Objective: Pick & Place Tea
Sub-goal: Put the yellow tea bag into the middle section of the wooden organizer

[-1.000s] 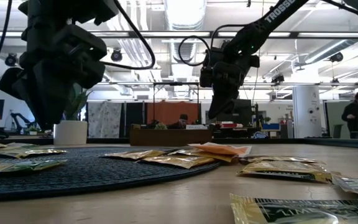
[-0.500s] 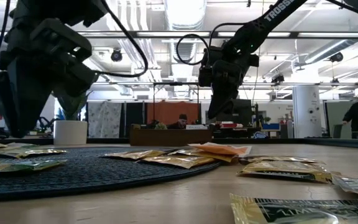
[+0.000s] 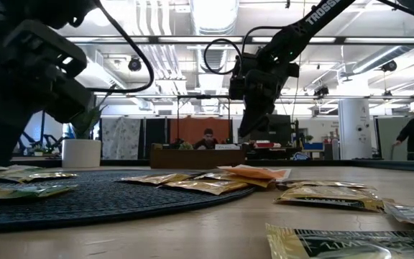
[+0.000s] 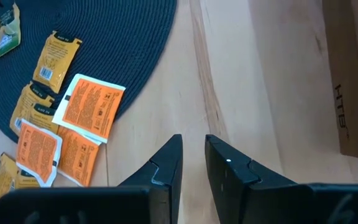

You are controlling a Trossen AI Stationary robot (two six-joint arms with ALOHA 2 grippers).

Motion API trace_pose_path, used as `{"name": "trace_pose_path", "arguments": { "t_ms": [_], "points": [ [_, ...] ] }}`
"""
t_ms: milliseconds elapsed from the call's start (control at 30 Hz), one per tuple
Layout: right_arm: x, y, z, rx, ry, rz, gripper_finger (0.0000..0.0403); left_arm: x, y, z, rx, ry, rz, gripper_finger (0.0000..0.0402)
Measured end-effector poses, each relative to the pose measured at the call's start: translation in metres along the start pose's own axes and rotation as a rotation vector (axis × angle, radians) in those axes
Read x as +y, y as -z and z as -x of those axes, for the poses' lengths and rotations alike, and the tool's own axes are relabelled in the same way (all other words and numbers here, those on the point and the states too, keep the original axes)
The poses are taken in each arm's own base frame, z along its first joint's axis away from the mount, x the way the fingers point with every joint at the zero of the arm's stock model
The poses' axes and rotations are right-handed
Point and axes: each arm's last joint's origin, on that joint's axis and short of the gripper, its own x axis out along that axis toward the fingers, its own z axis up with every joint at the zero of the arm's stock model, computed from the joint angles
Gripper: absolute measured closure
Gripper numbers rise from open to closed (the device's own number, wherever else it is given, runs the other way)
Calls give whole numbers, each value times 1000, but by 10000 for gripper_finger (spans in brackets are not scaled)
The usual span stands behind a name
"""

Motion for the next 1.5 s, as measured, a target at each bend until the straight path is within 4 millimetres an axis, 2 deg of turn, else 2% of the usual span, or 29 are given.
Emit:
{"name": "trace_pose_path", "arguments": {
  "t_ms": [333, 567, 700, 900, 1100, 1267, 1500],
  "points": [
    [0, -1, 0, -6, 1, 3, 335, -1, -1, -16, -1, -9, 24, 303],
    [0, -1, 0, -8, 2, 5, 335, -1, -1, -19, 2, -19, 26, 306],
    [0, -1, 0, -10, 2, 6, 335, -1, -1, -19, 1, -24, 27, 328],
    [-1, -2, 0, -23, 5, 14, 335, 0, -1, -20, -6, -30, 25, 391],
    [-1, -3, 0, -30, 6, 18, 335, -1, -1, -19, -7, -28, 8, 400],
    [-1, -3, 0, -32, 7, 19, 335, -8, -2, -7, -25, 2, -25, 401],
    [-1, -4, 0, -37, 8, 26, 335, -10, -6, 32, -149, -56, -34, 401]
  ]
}}
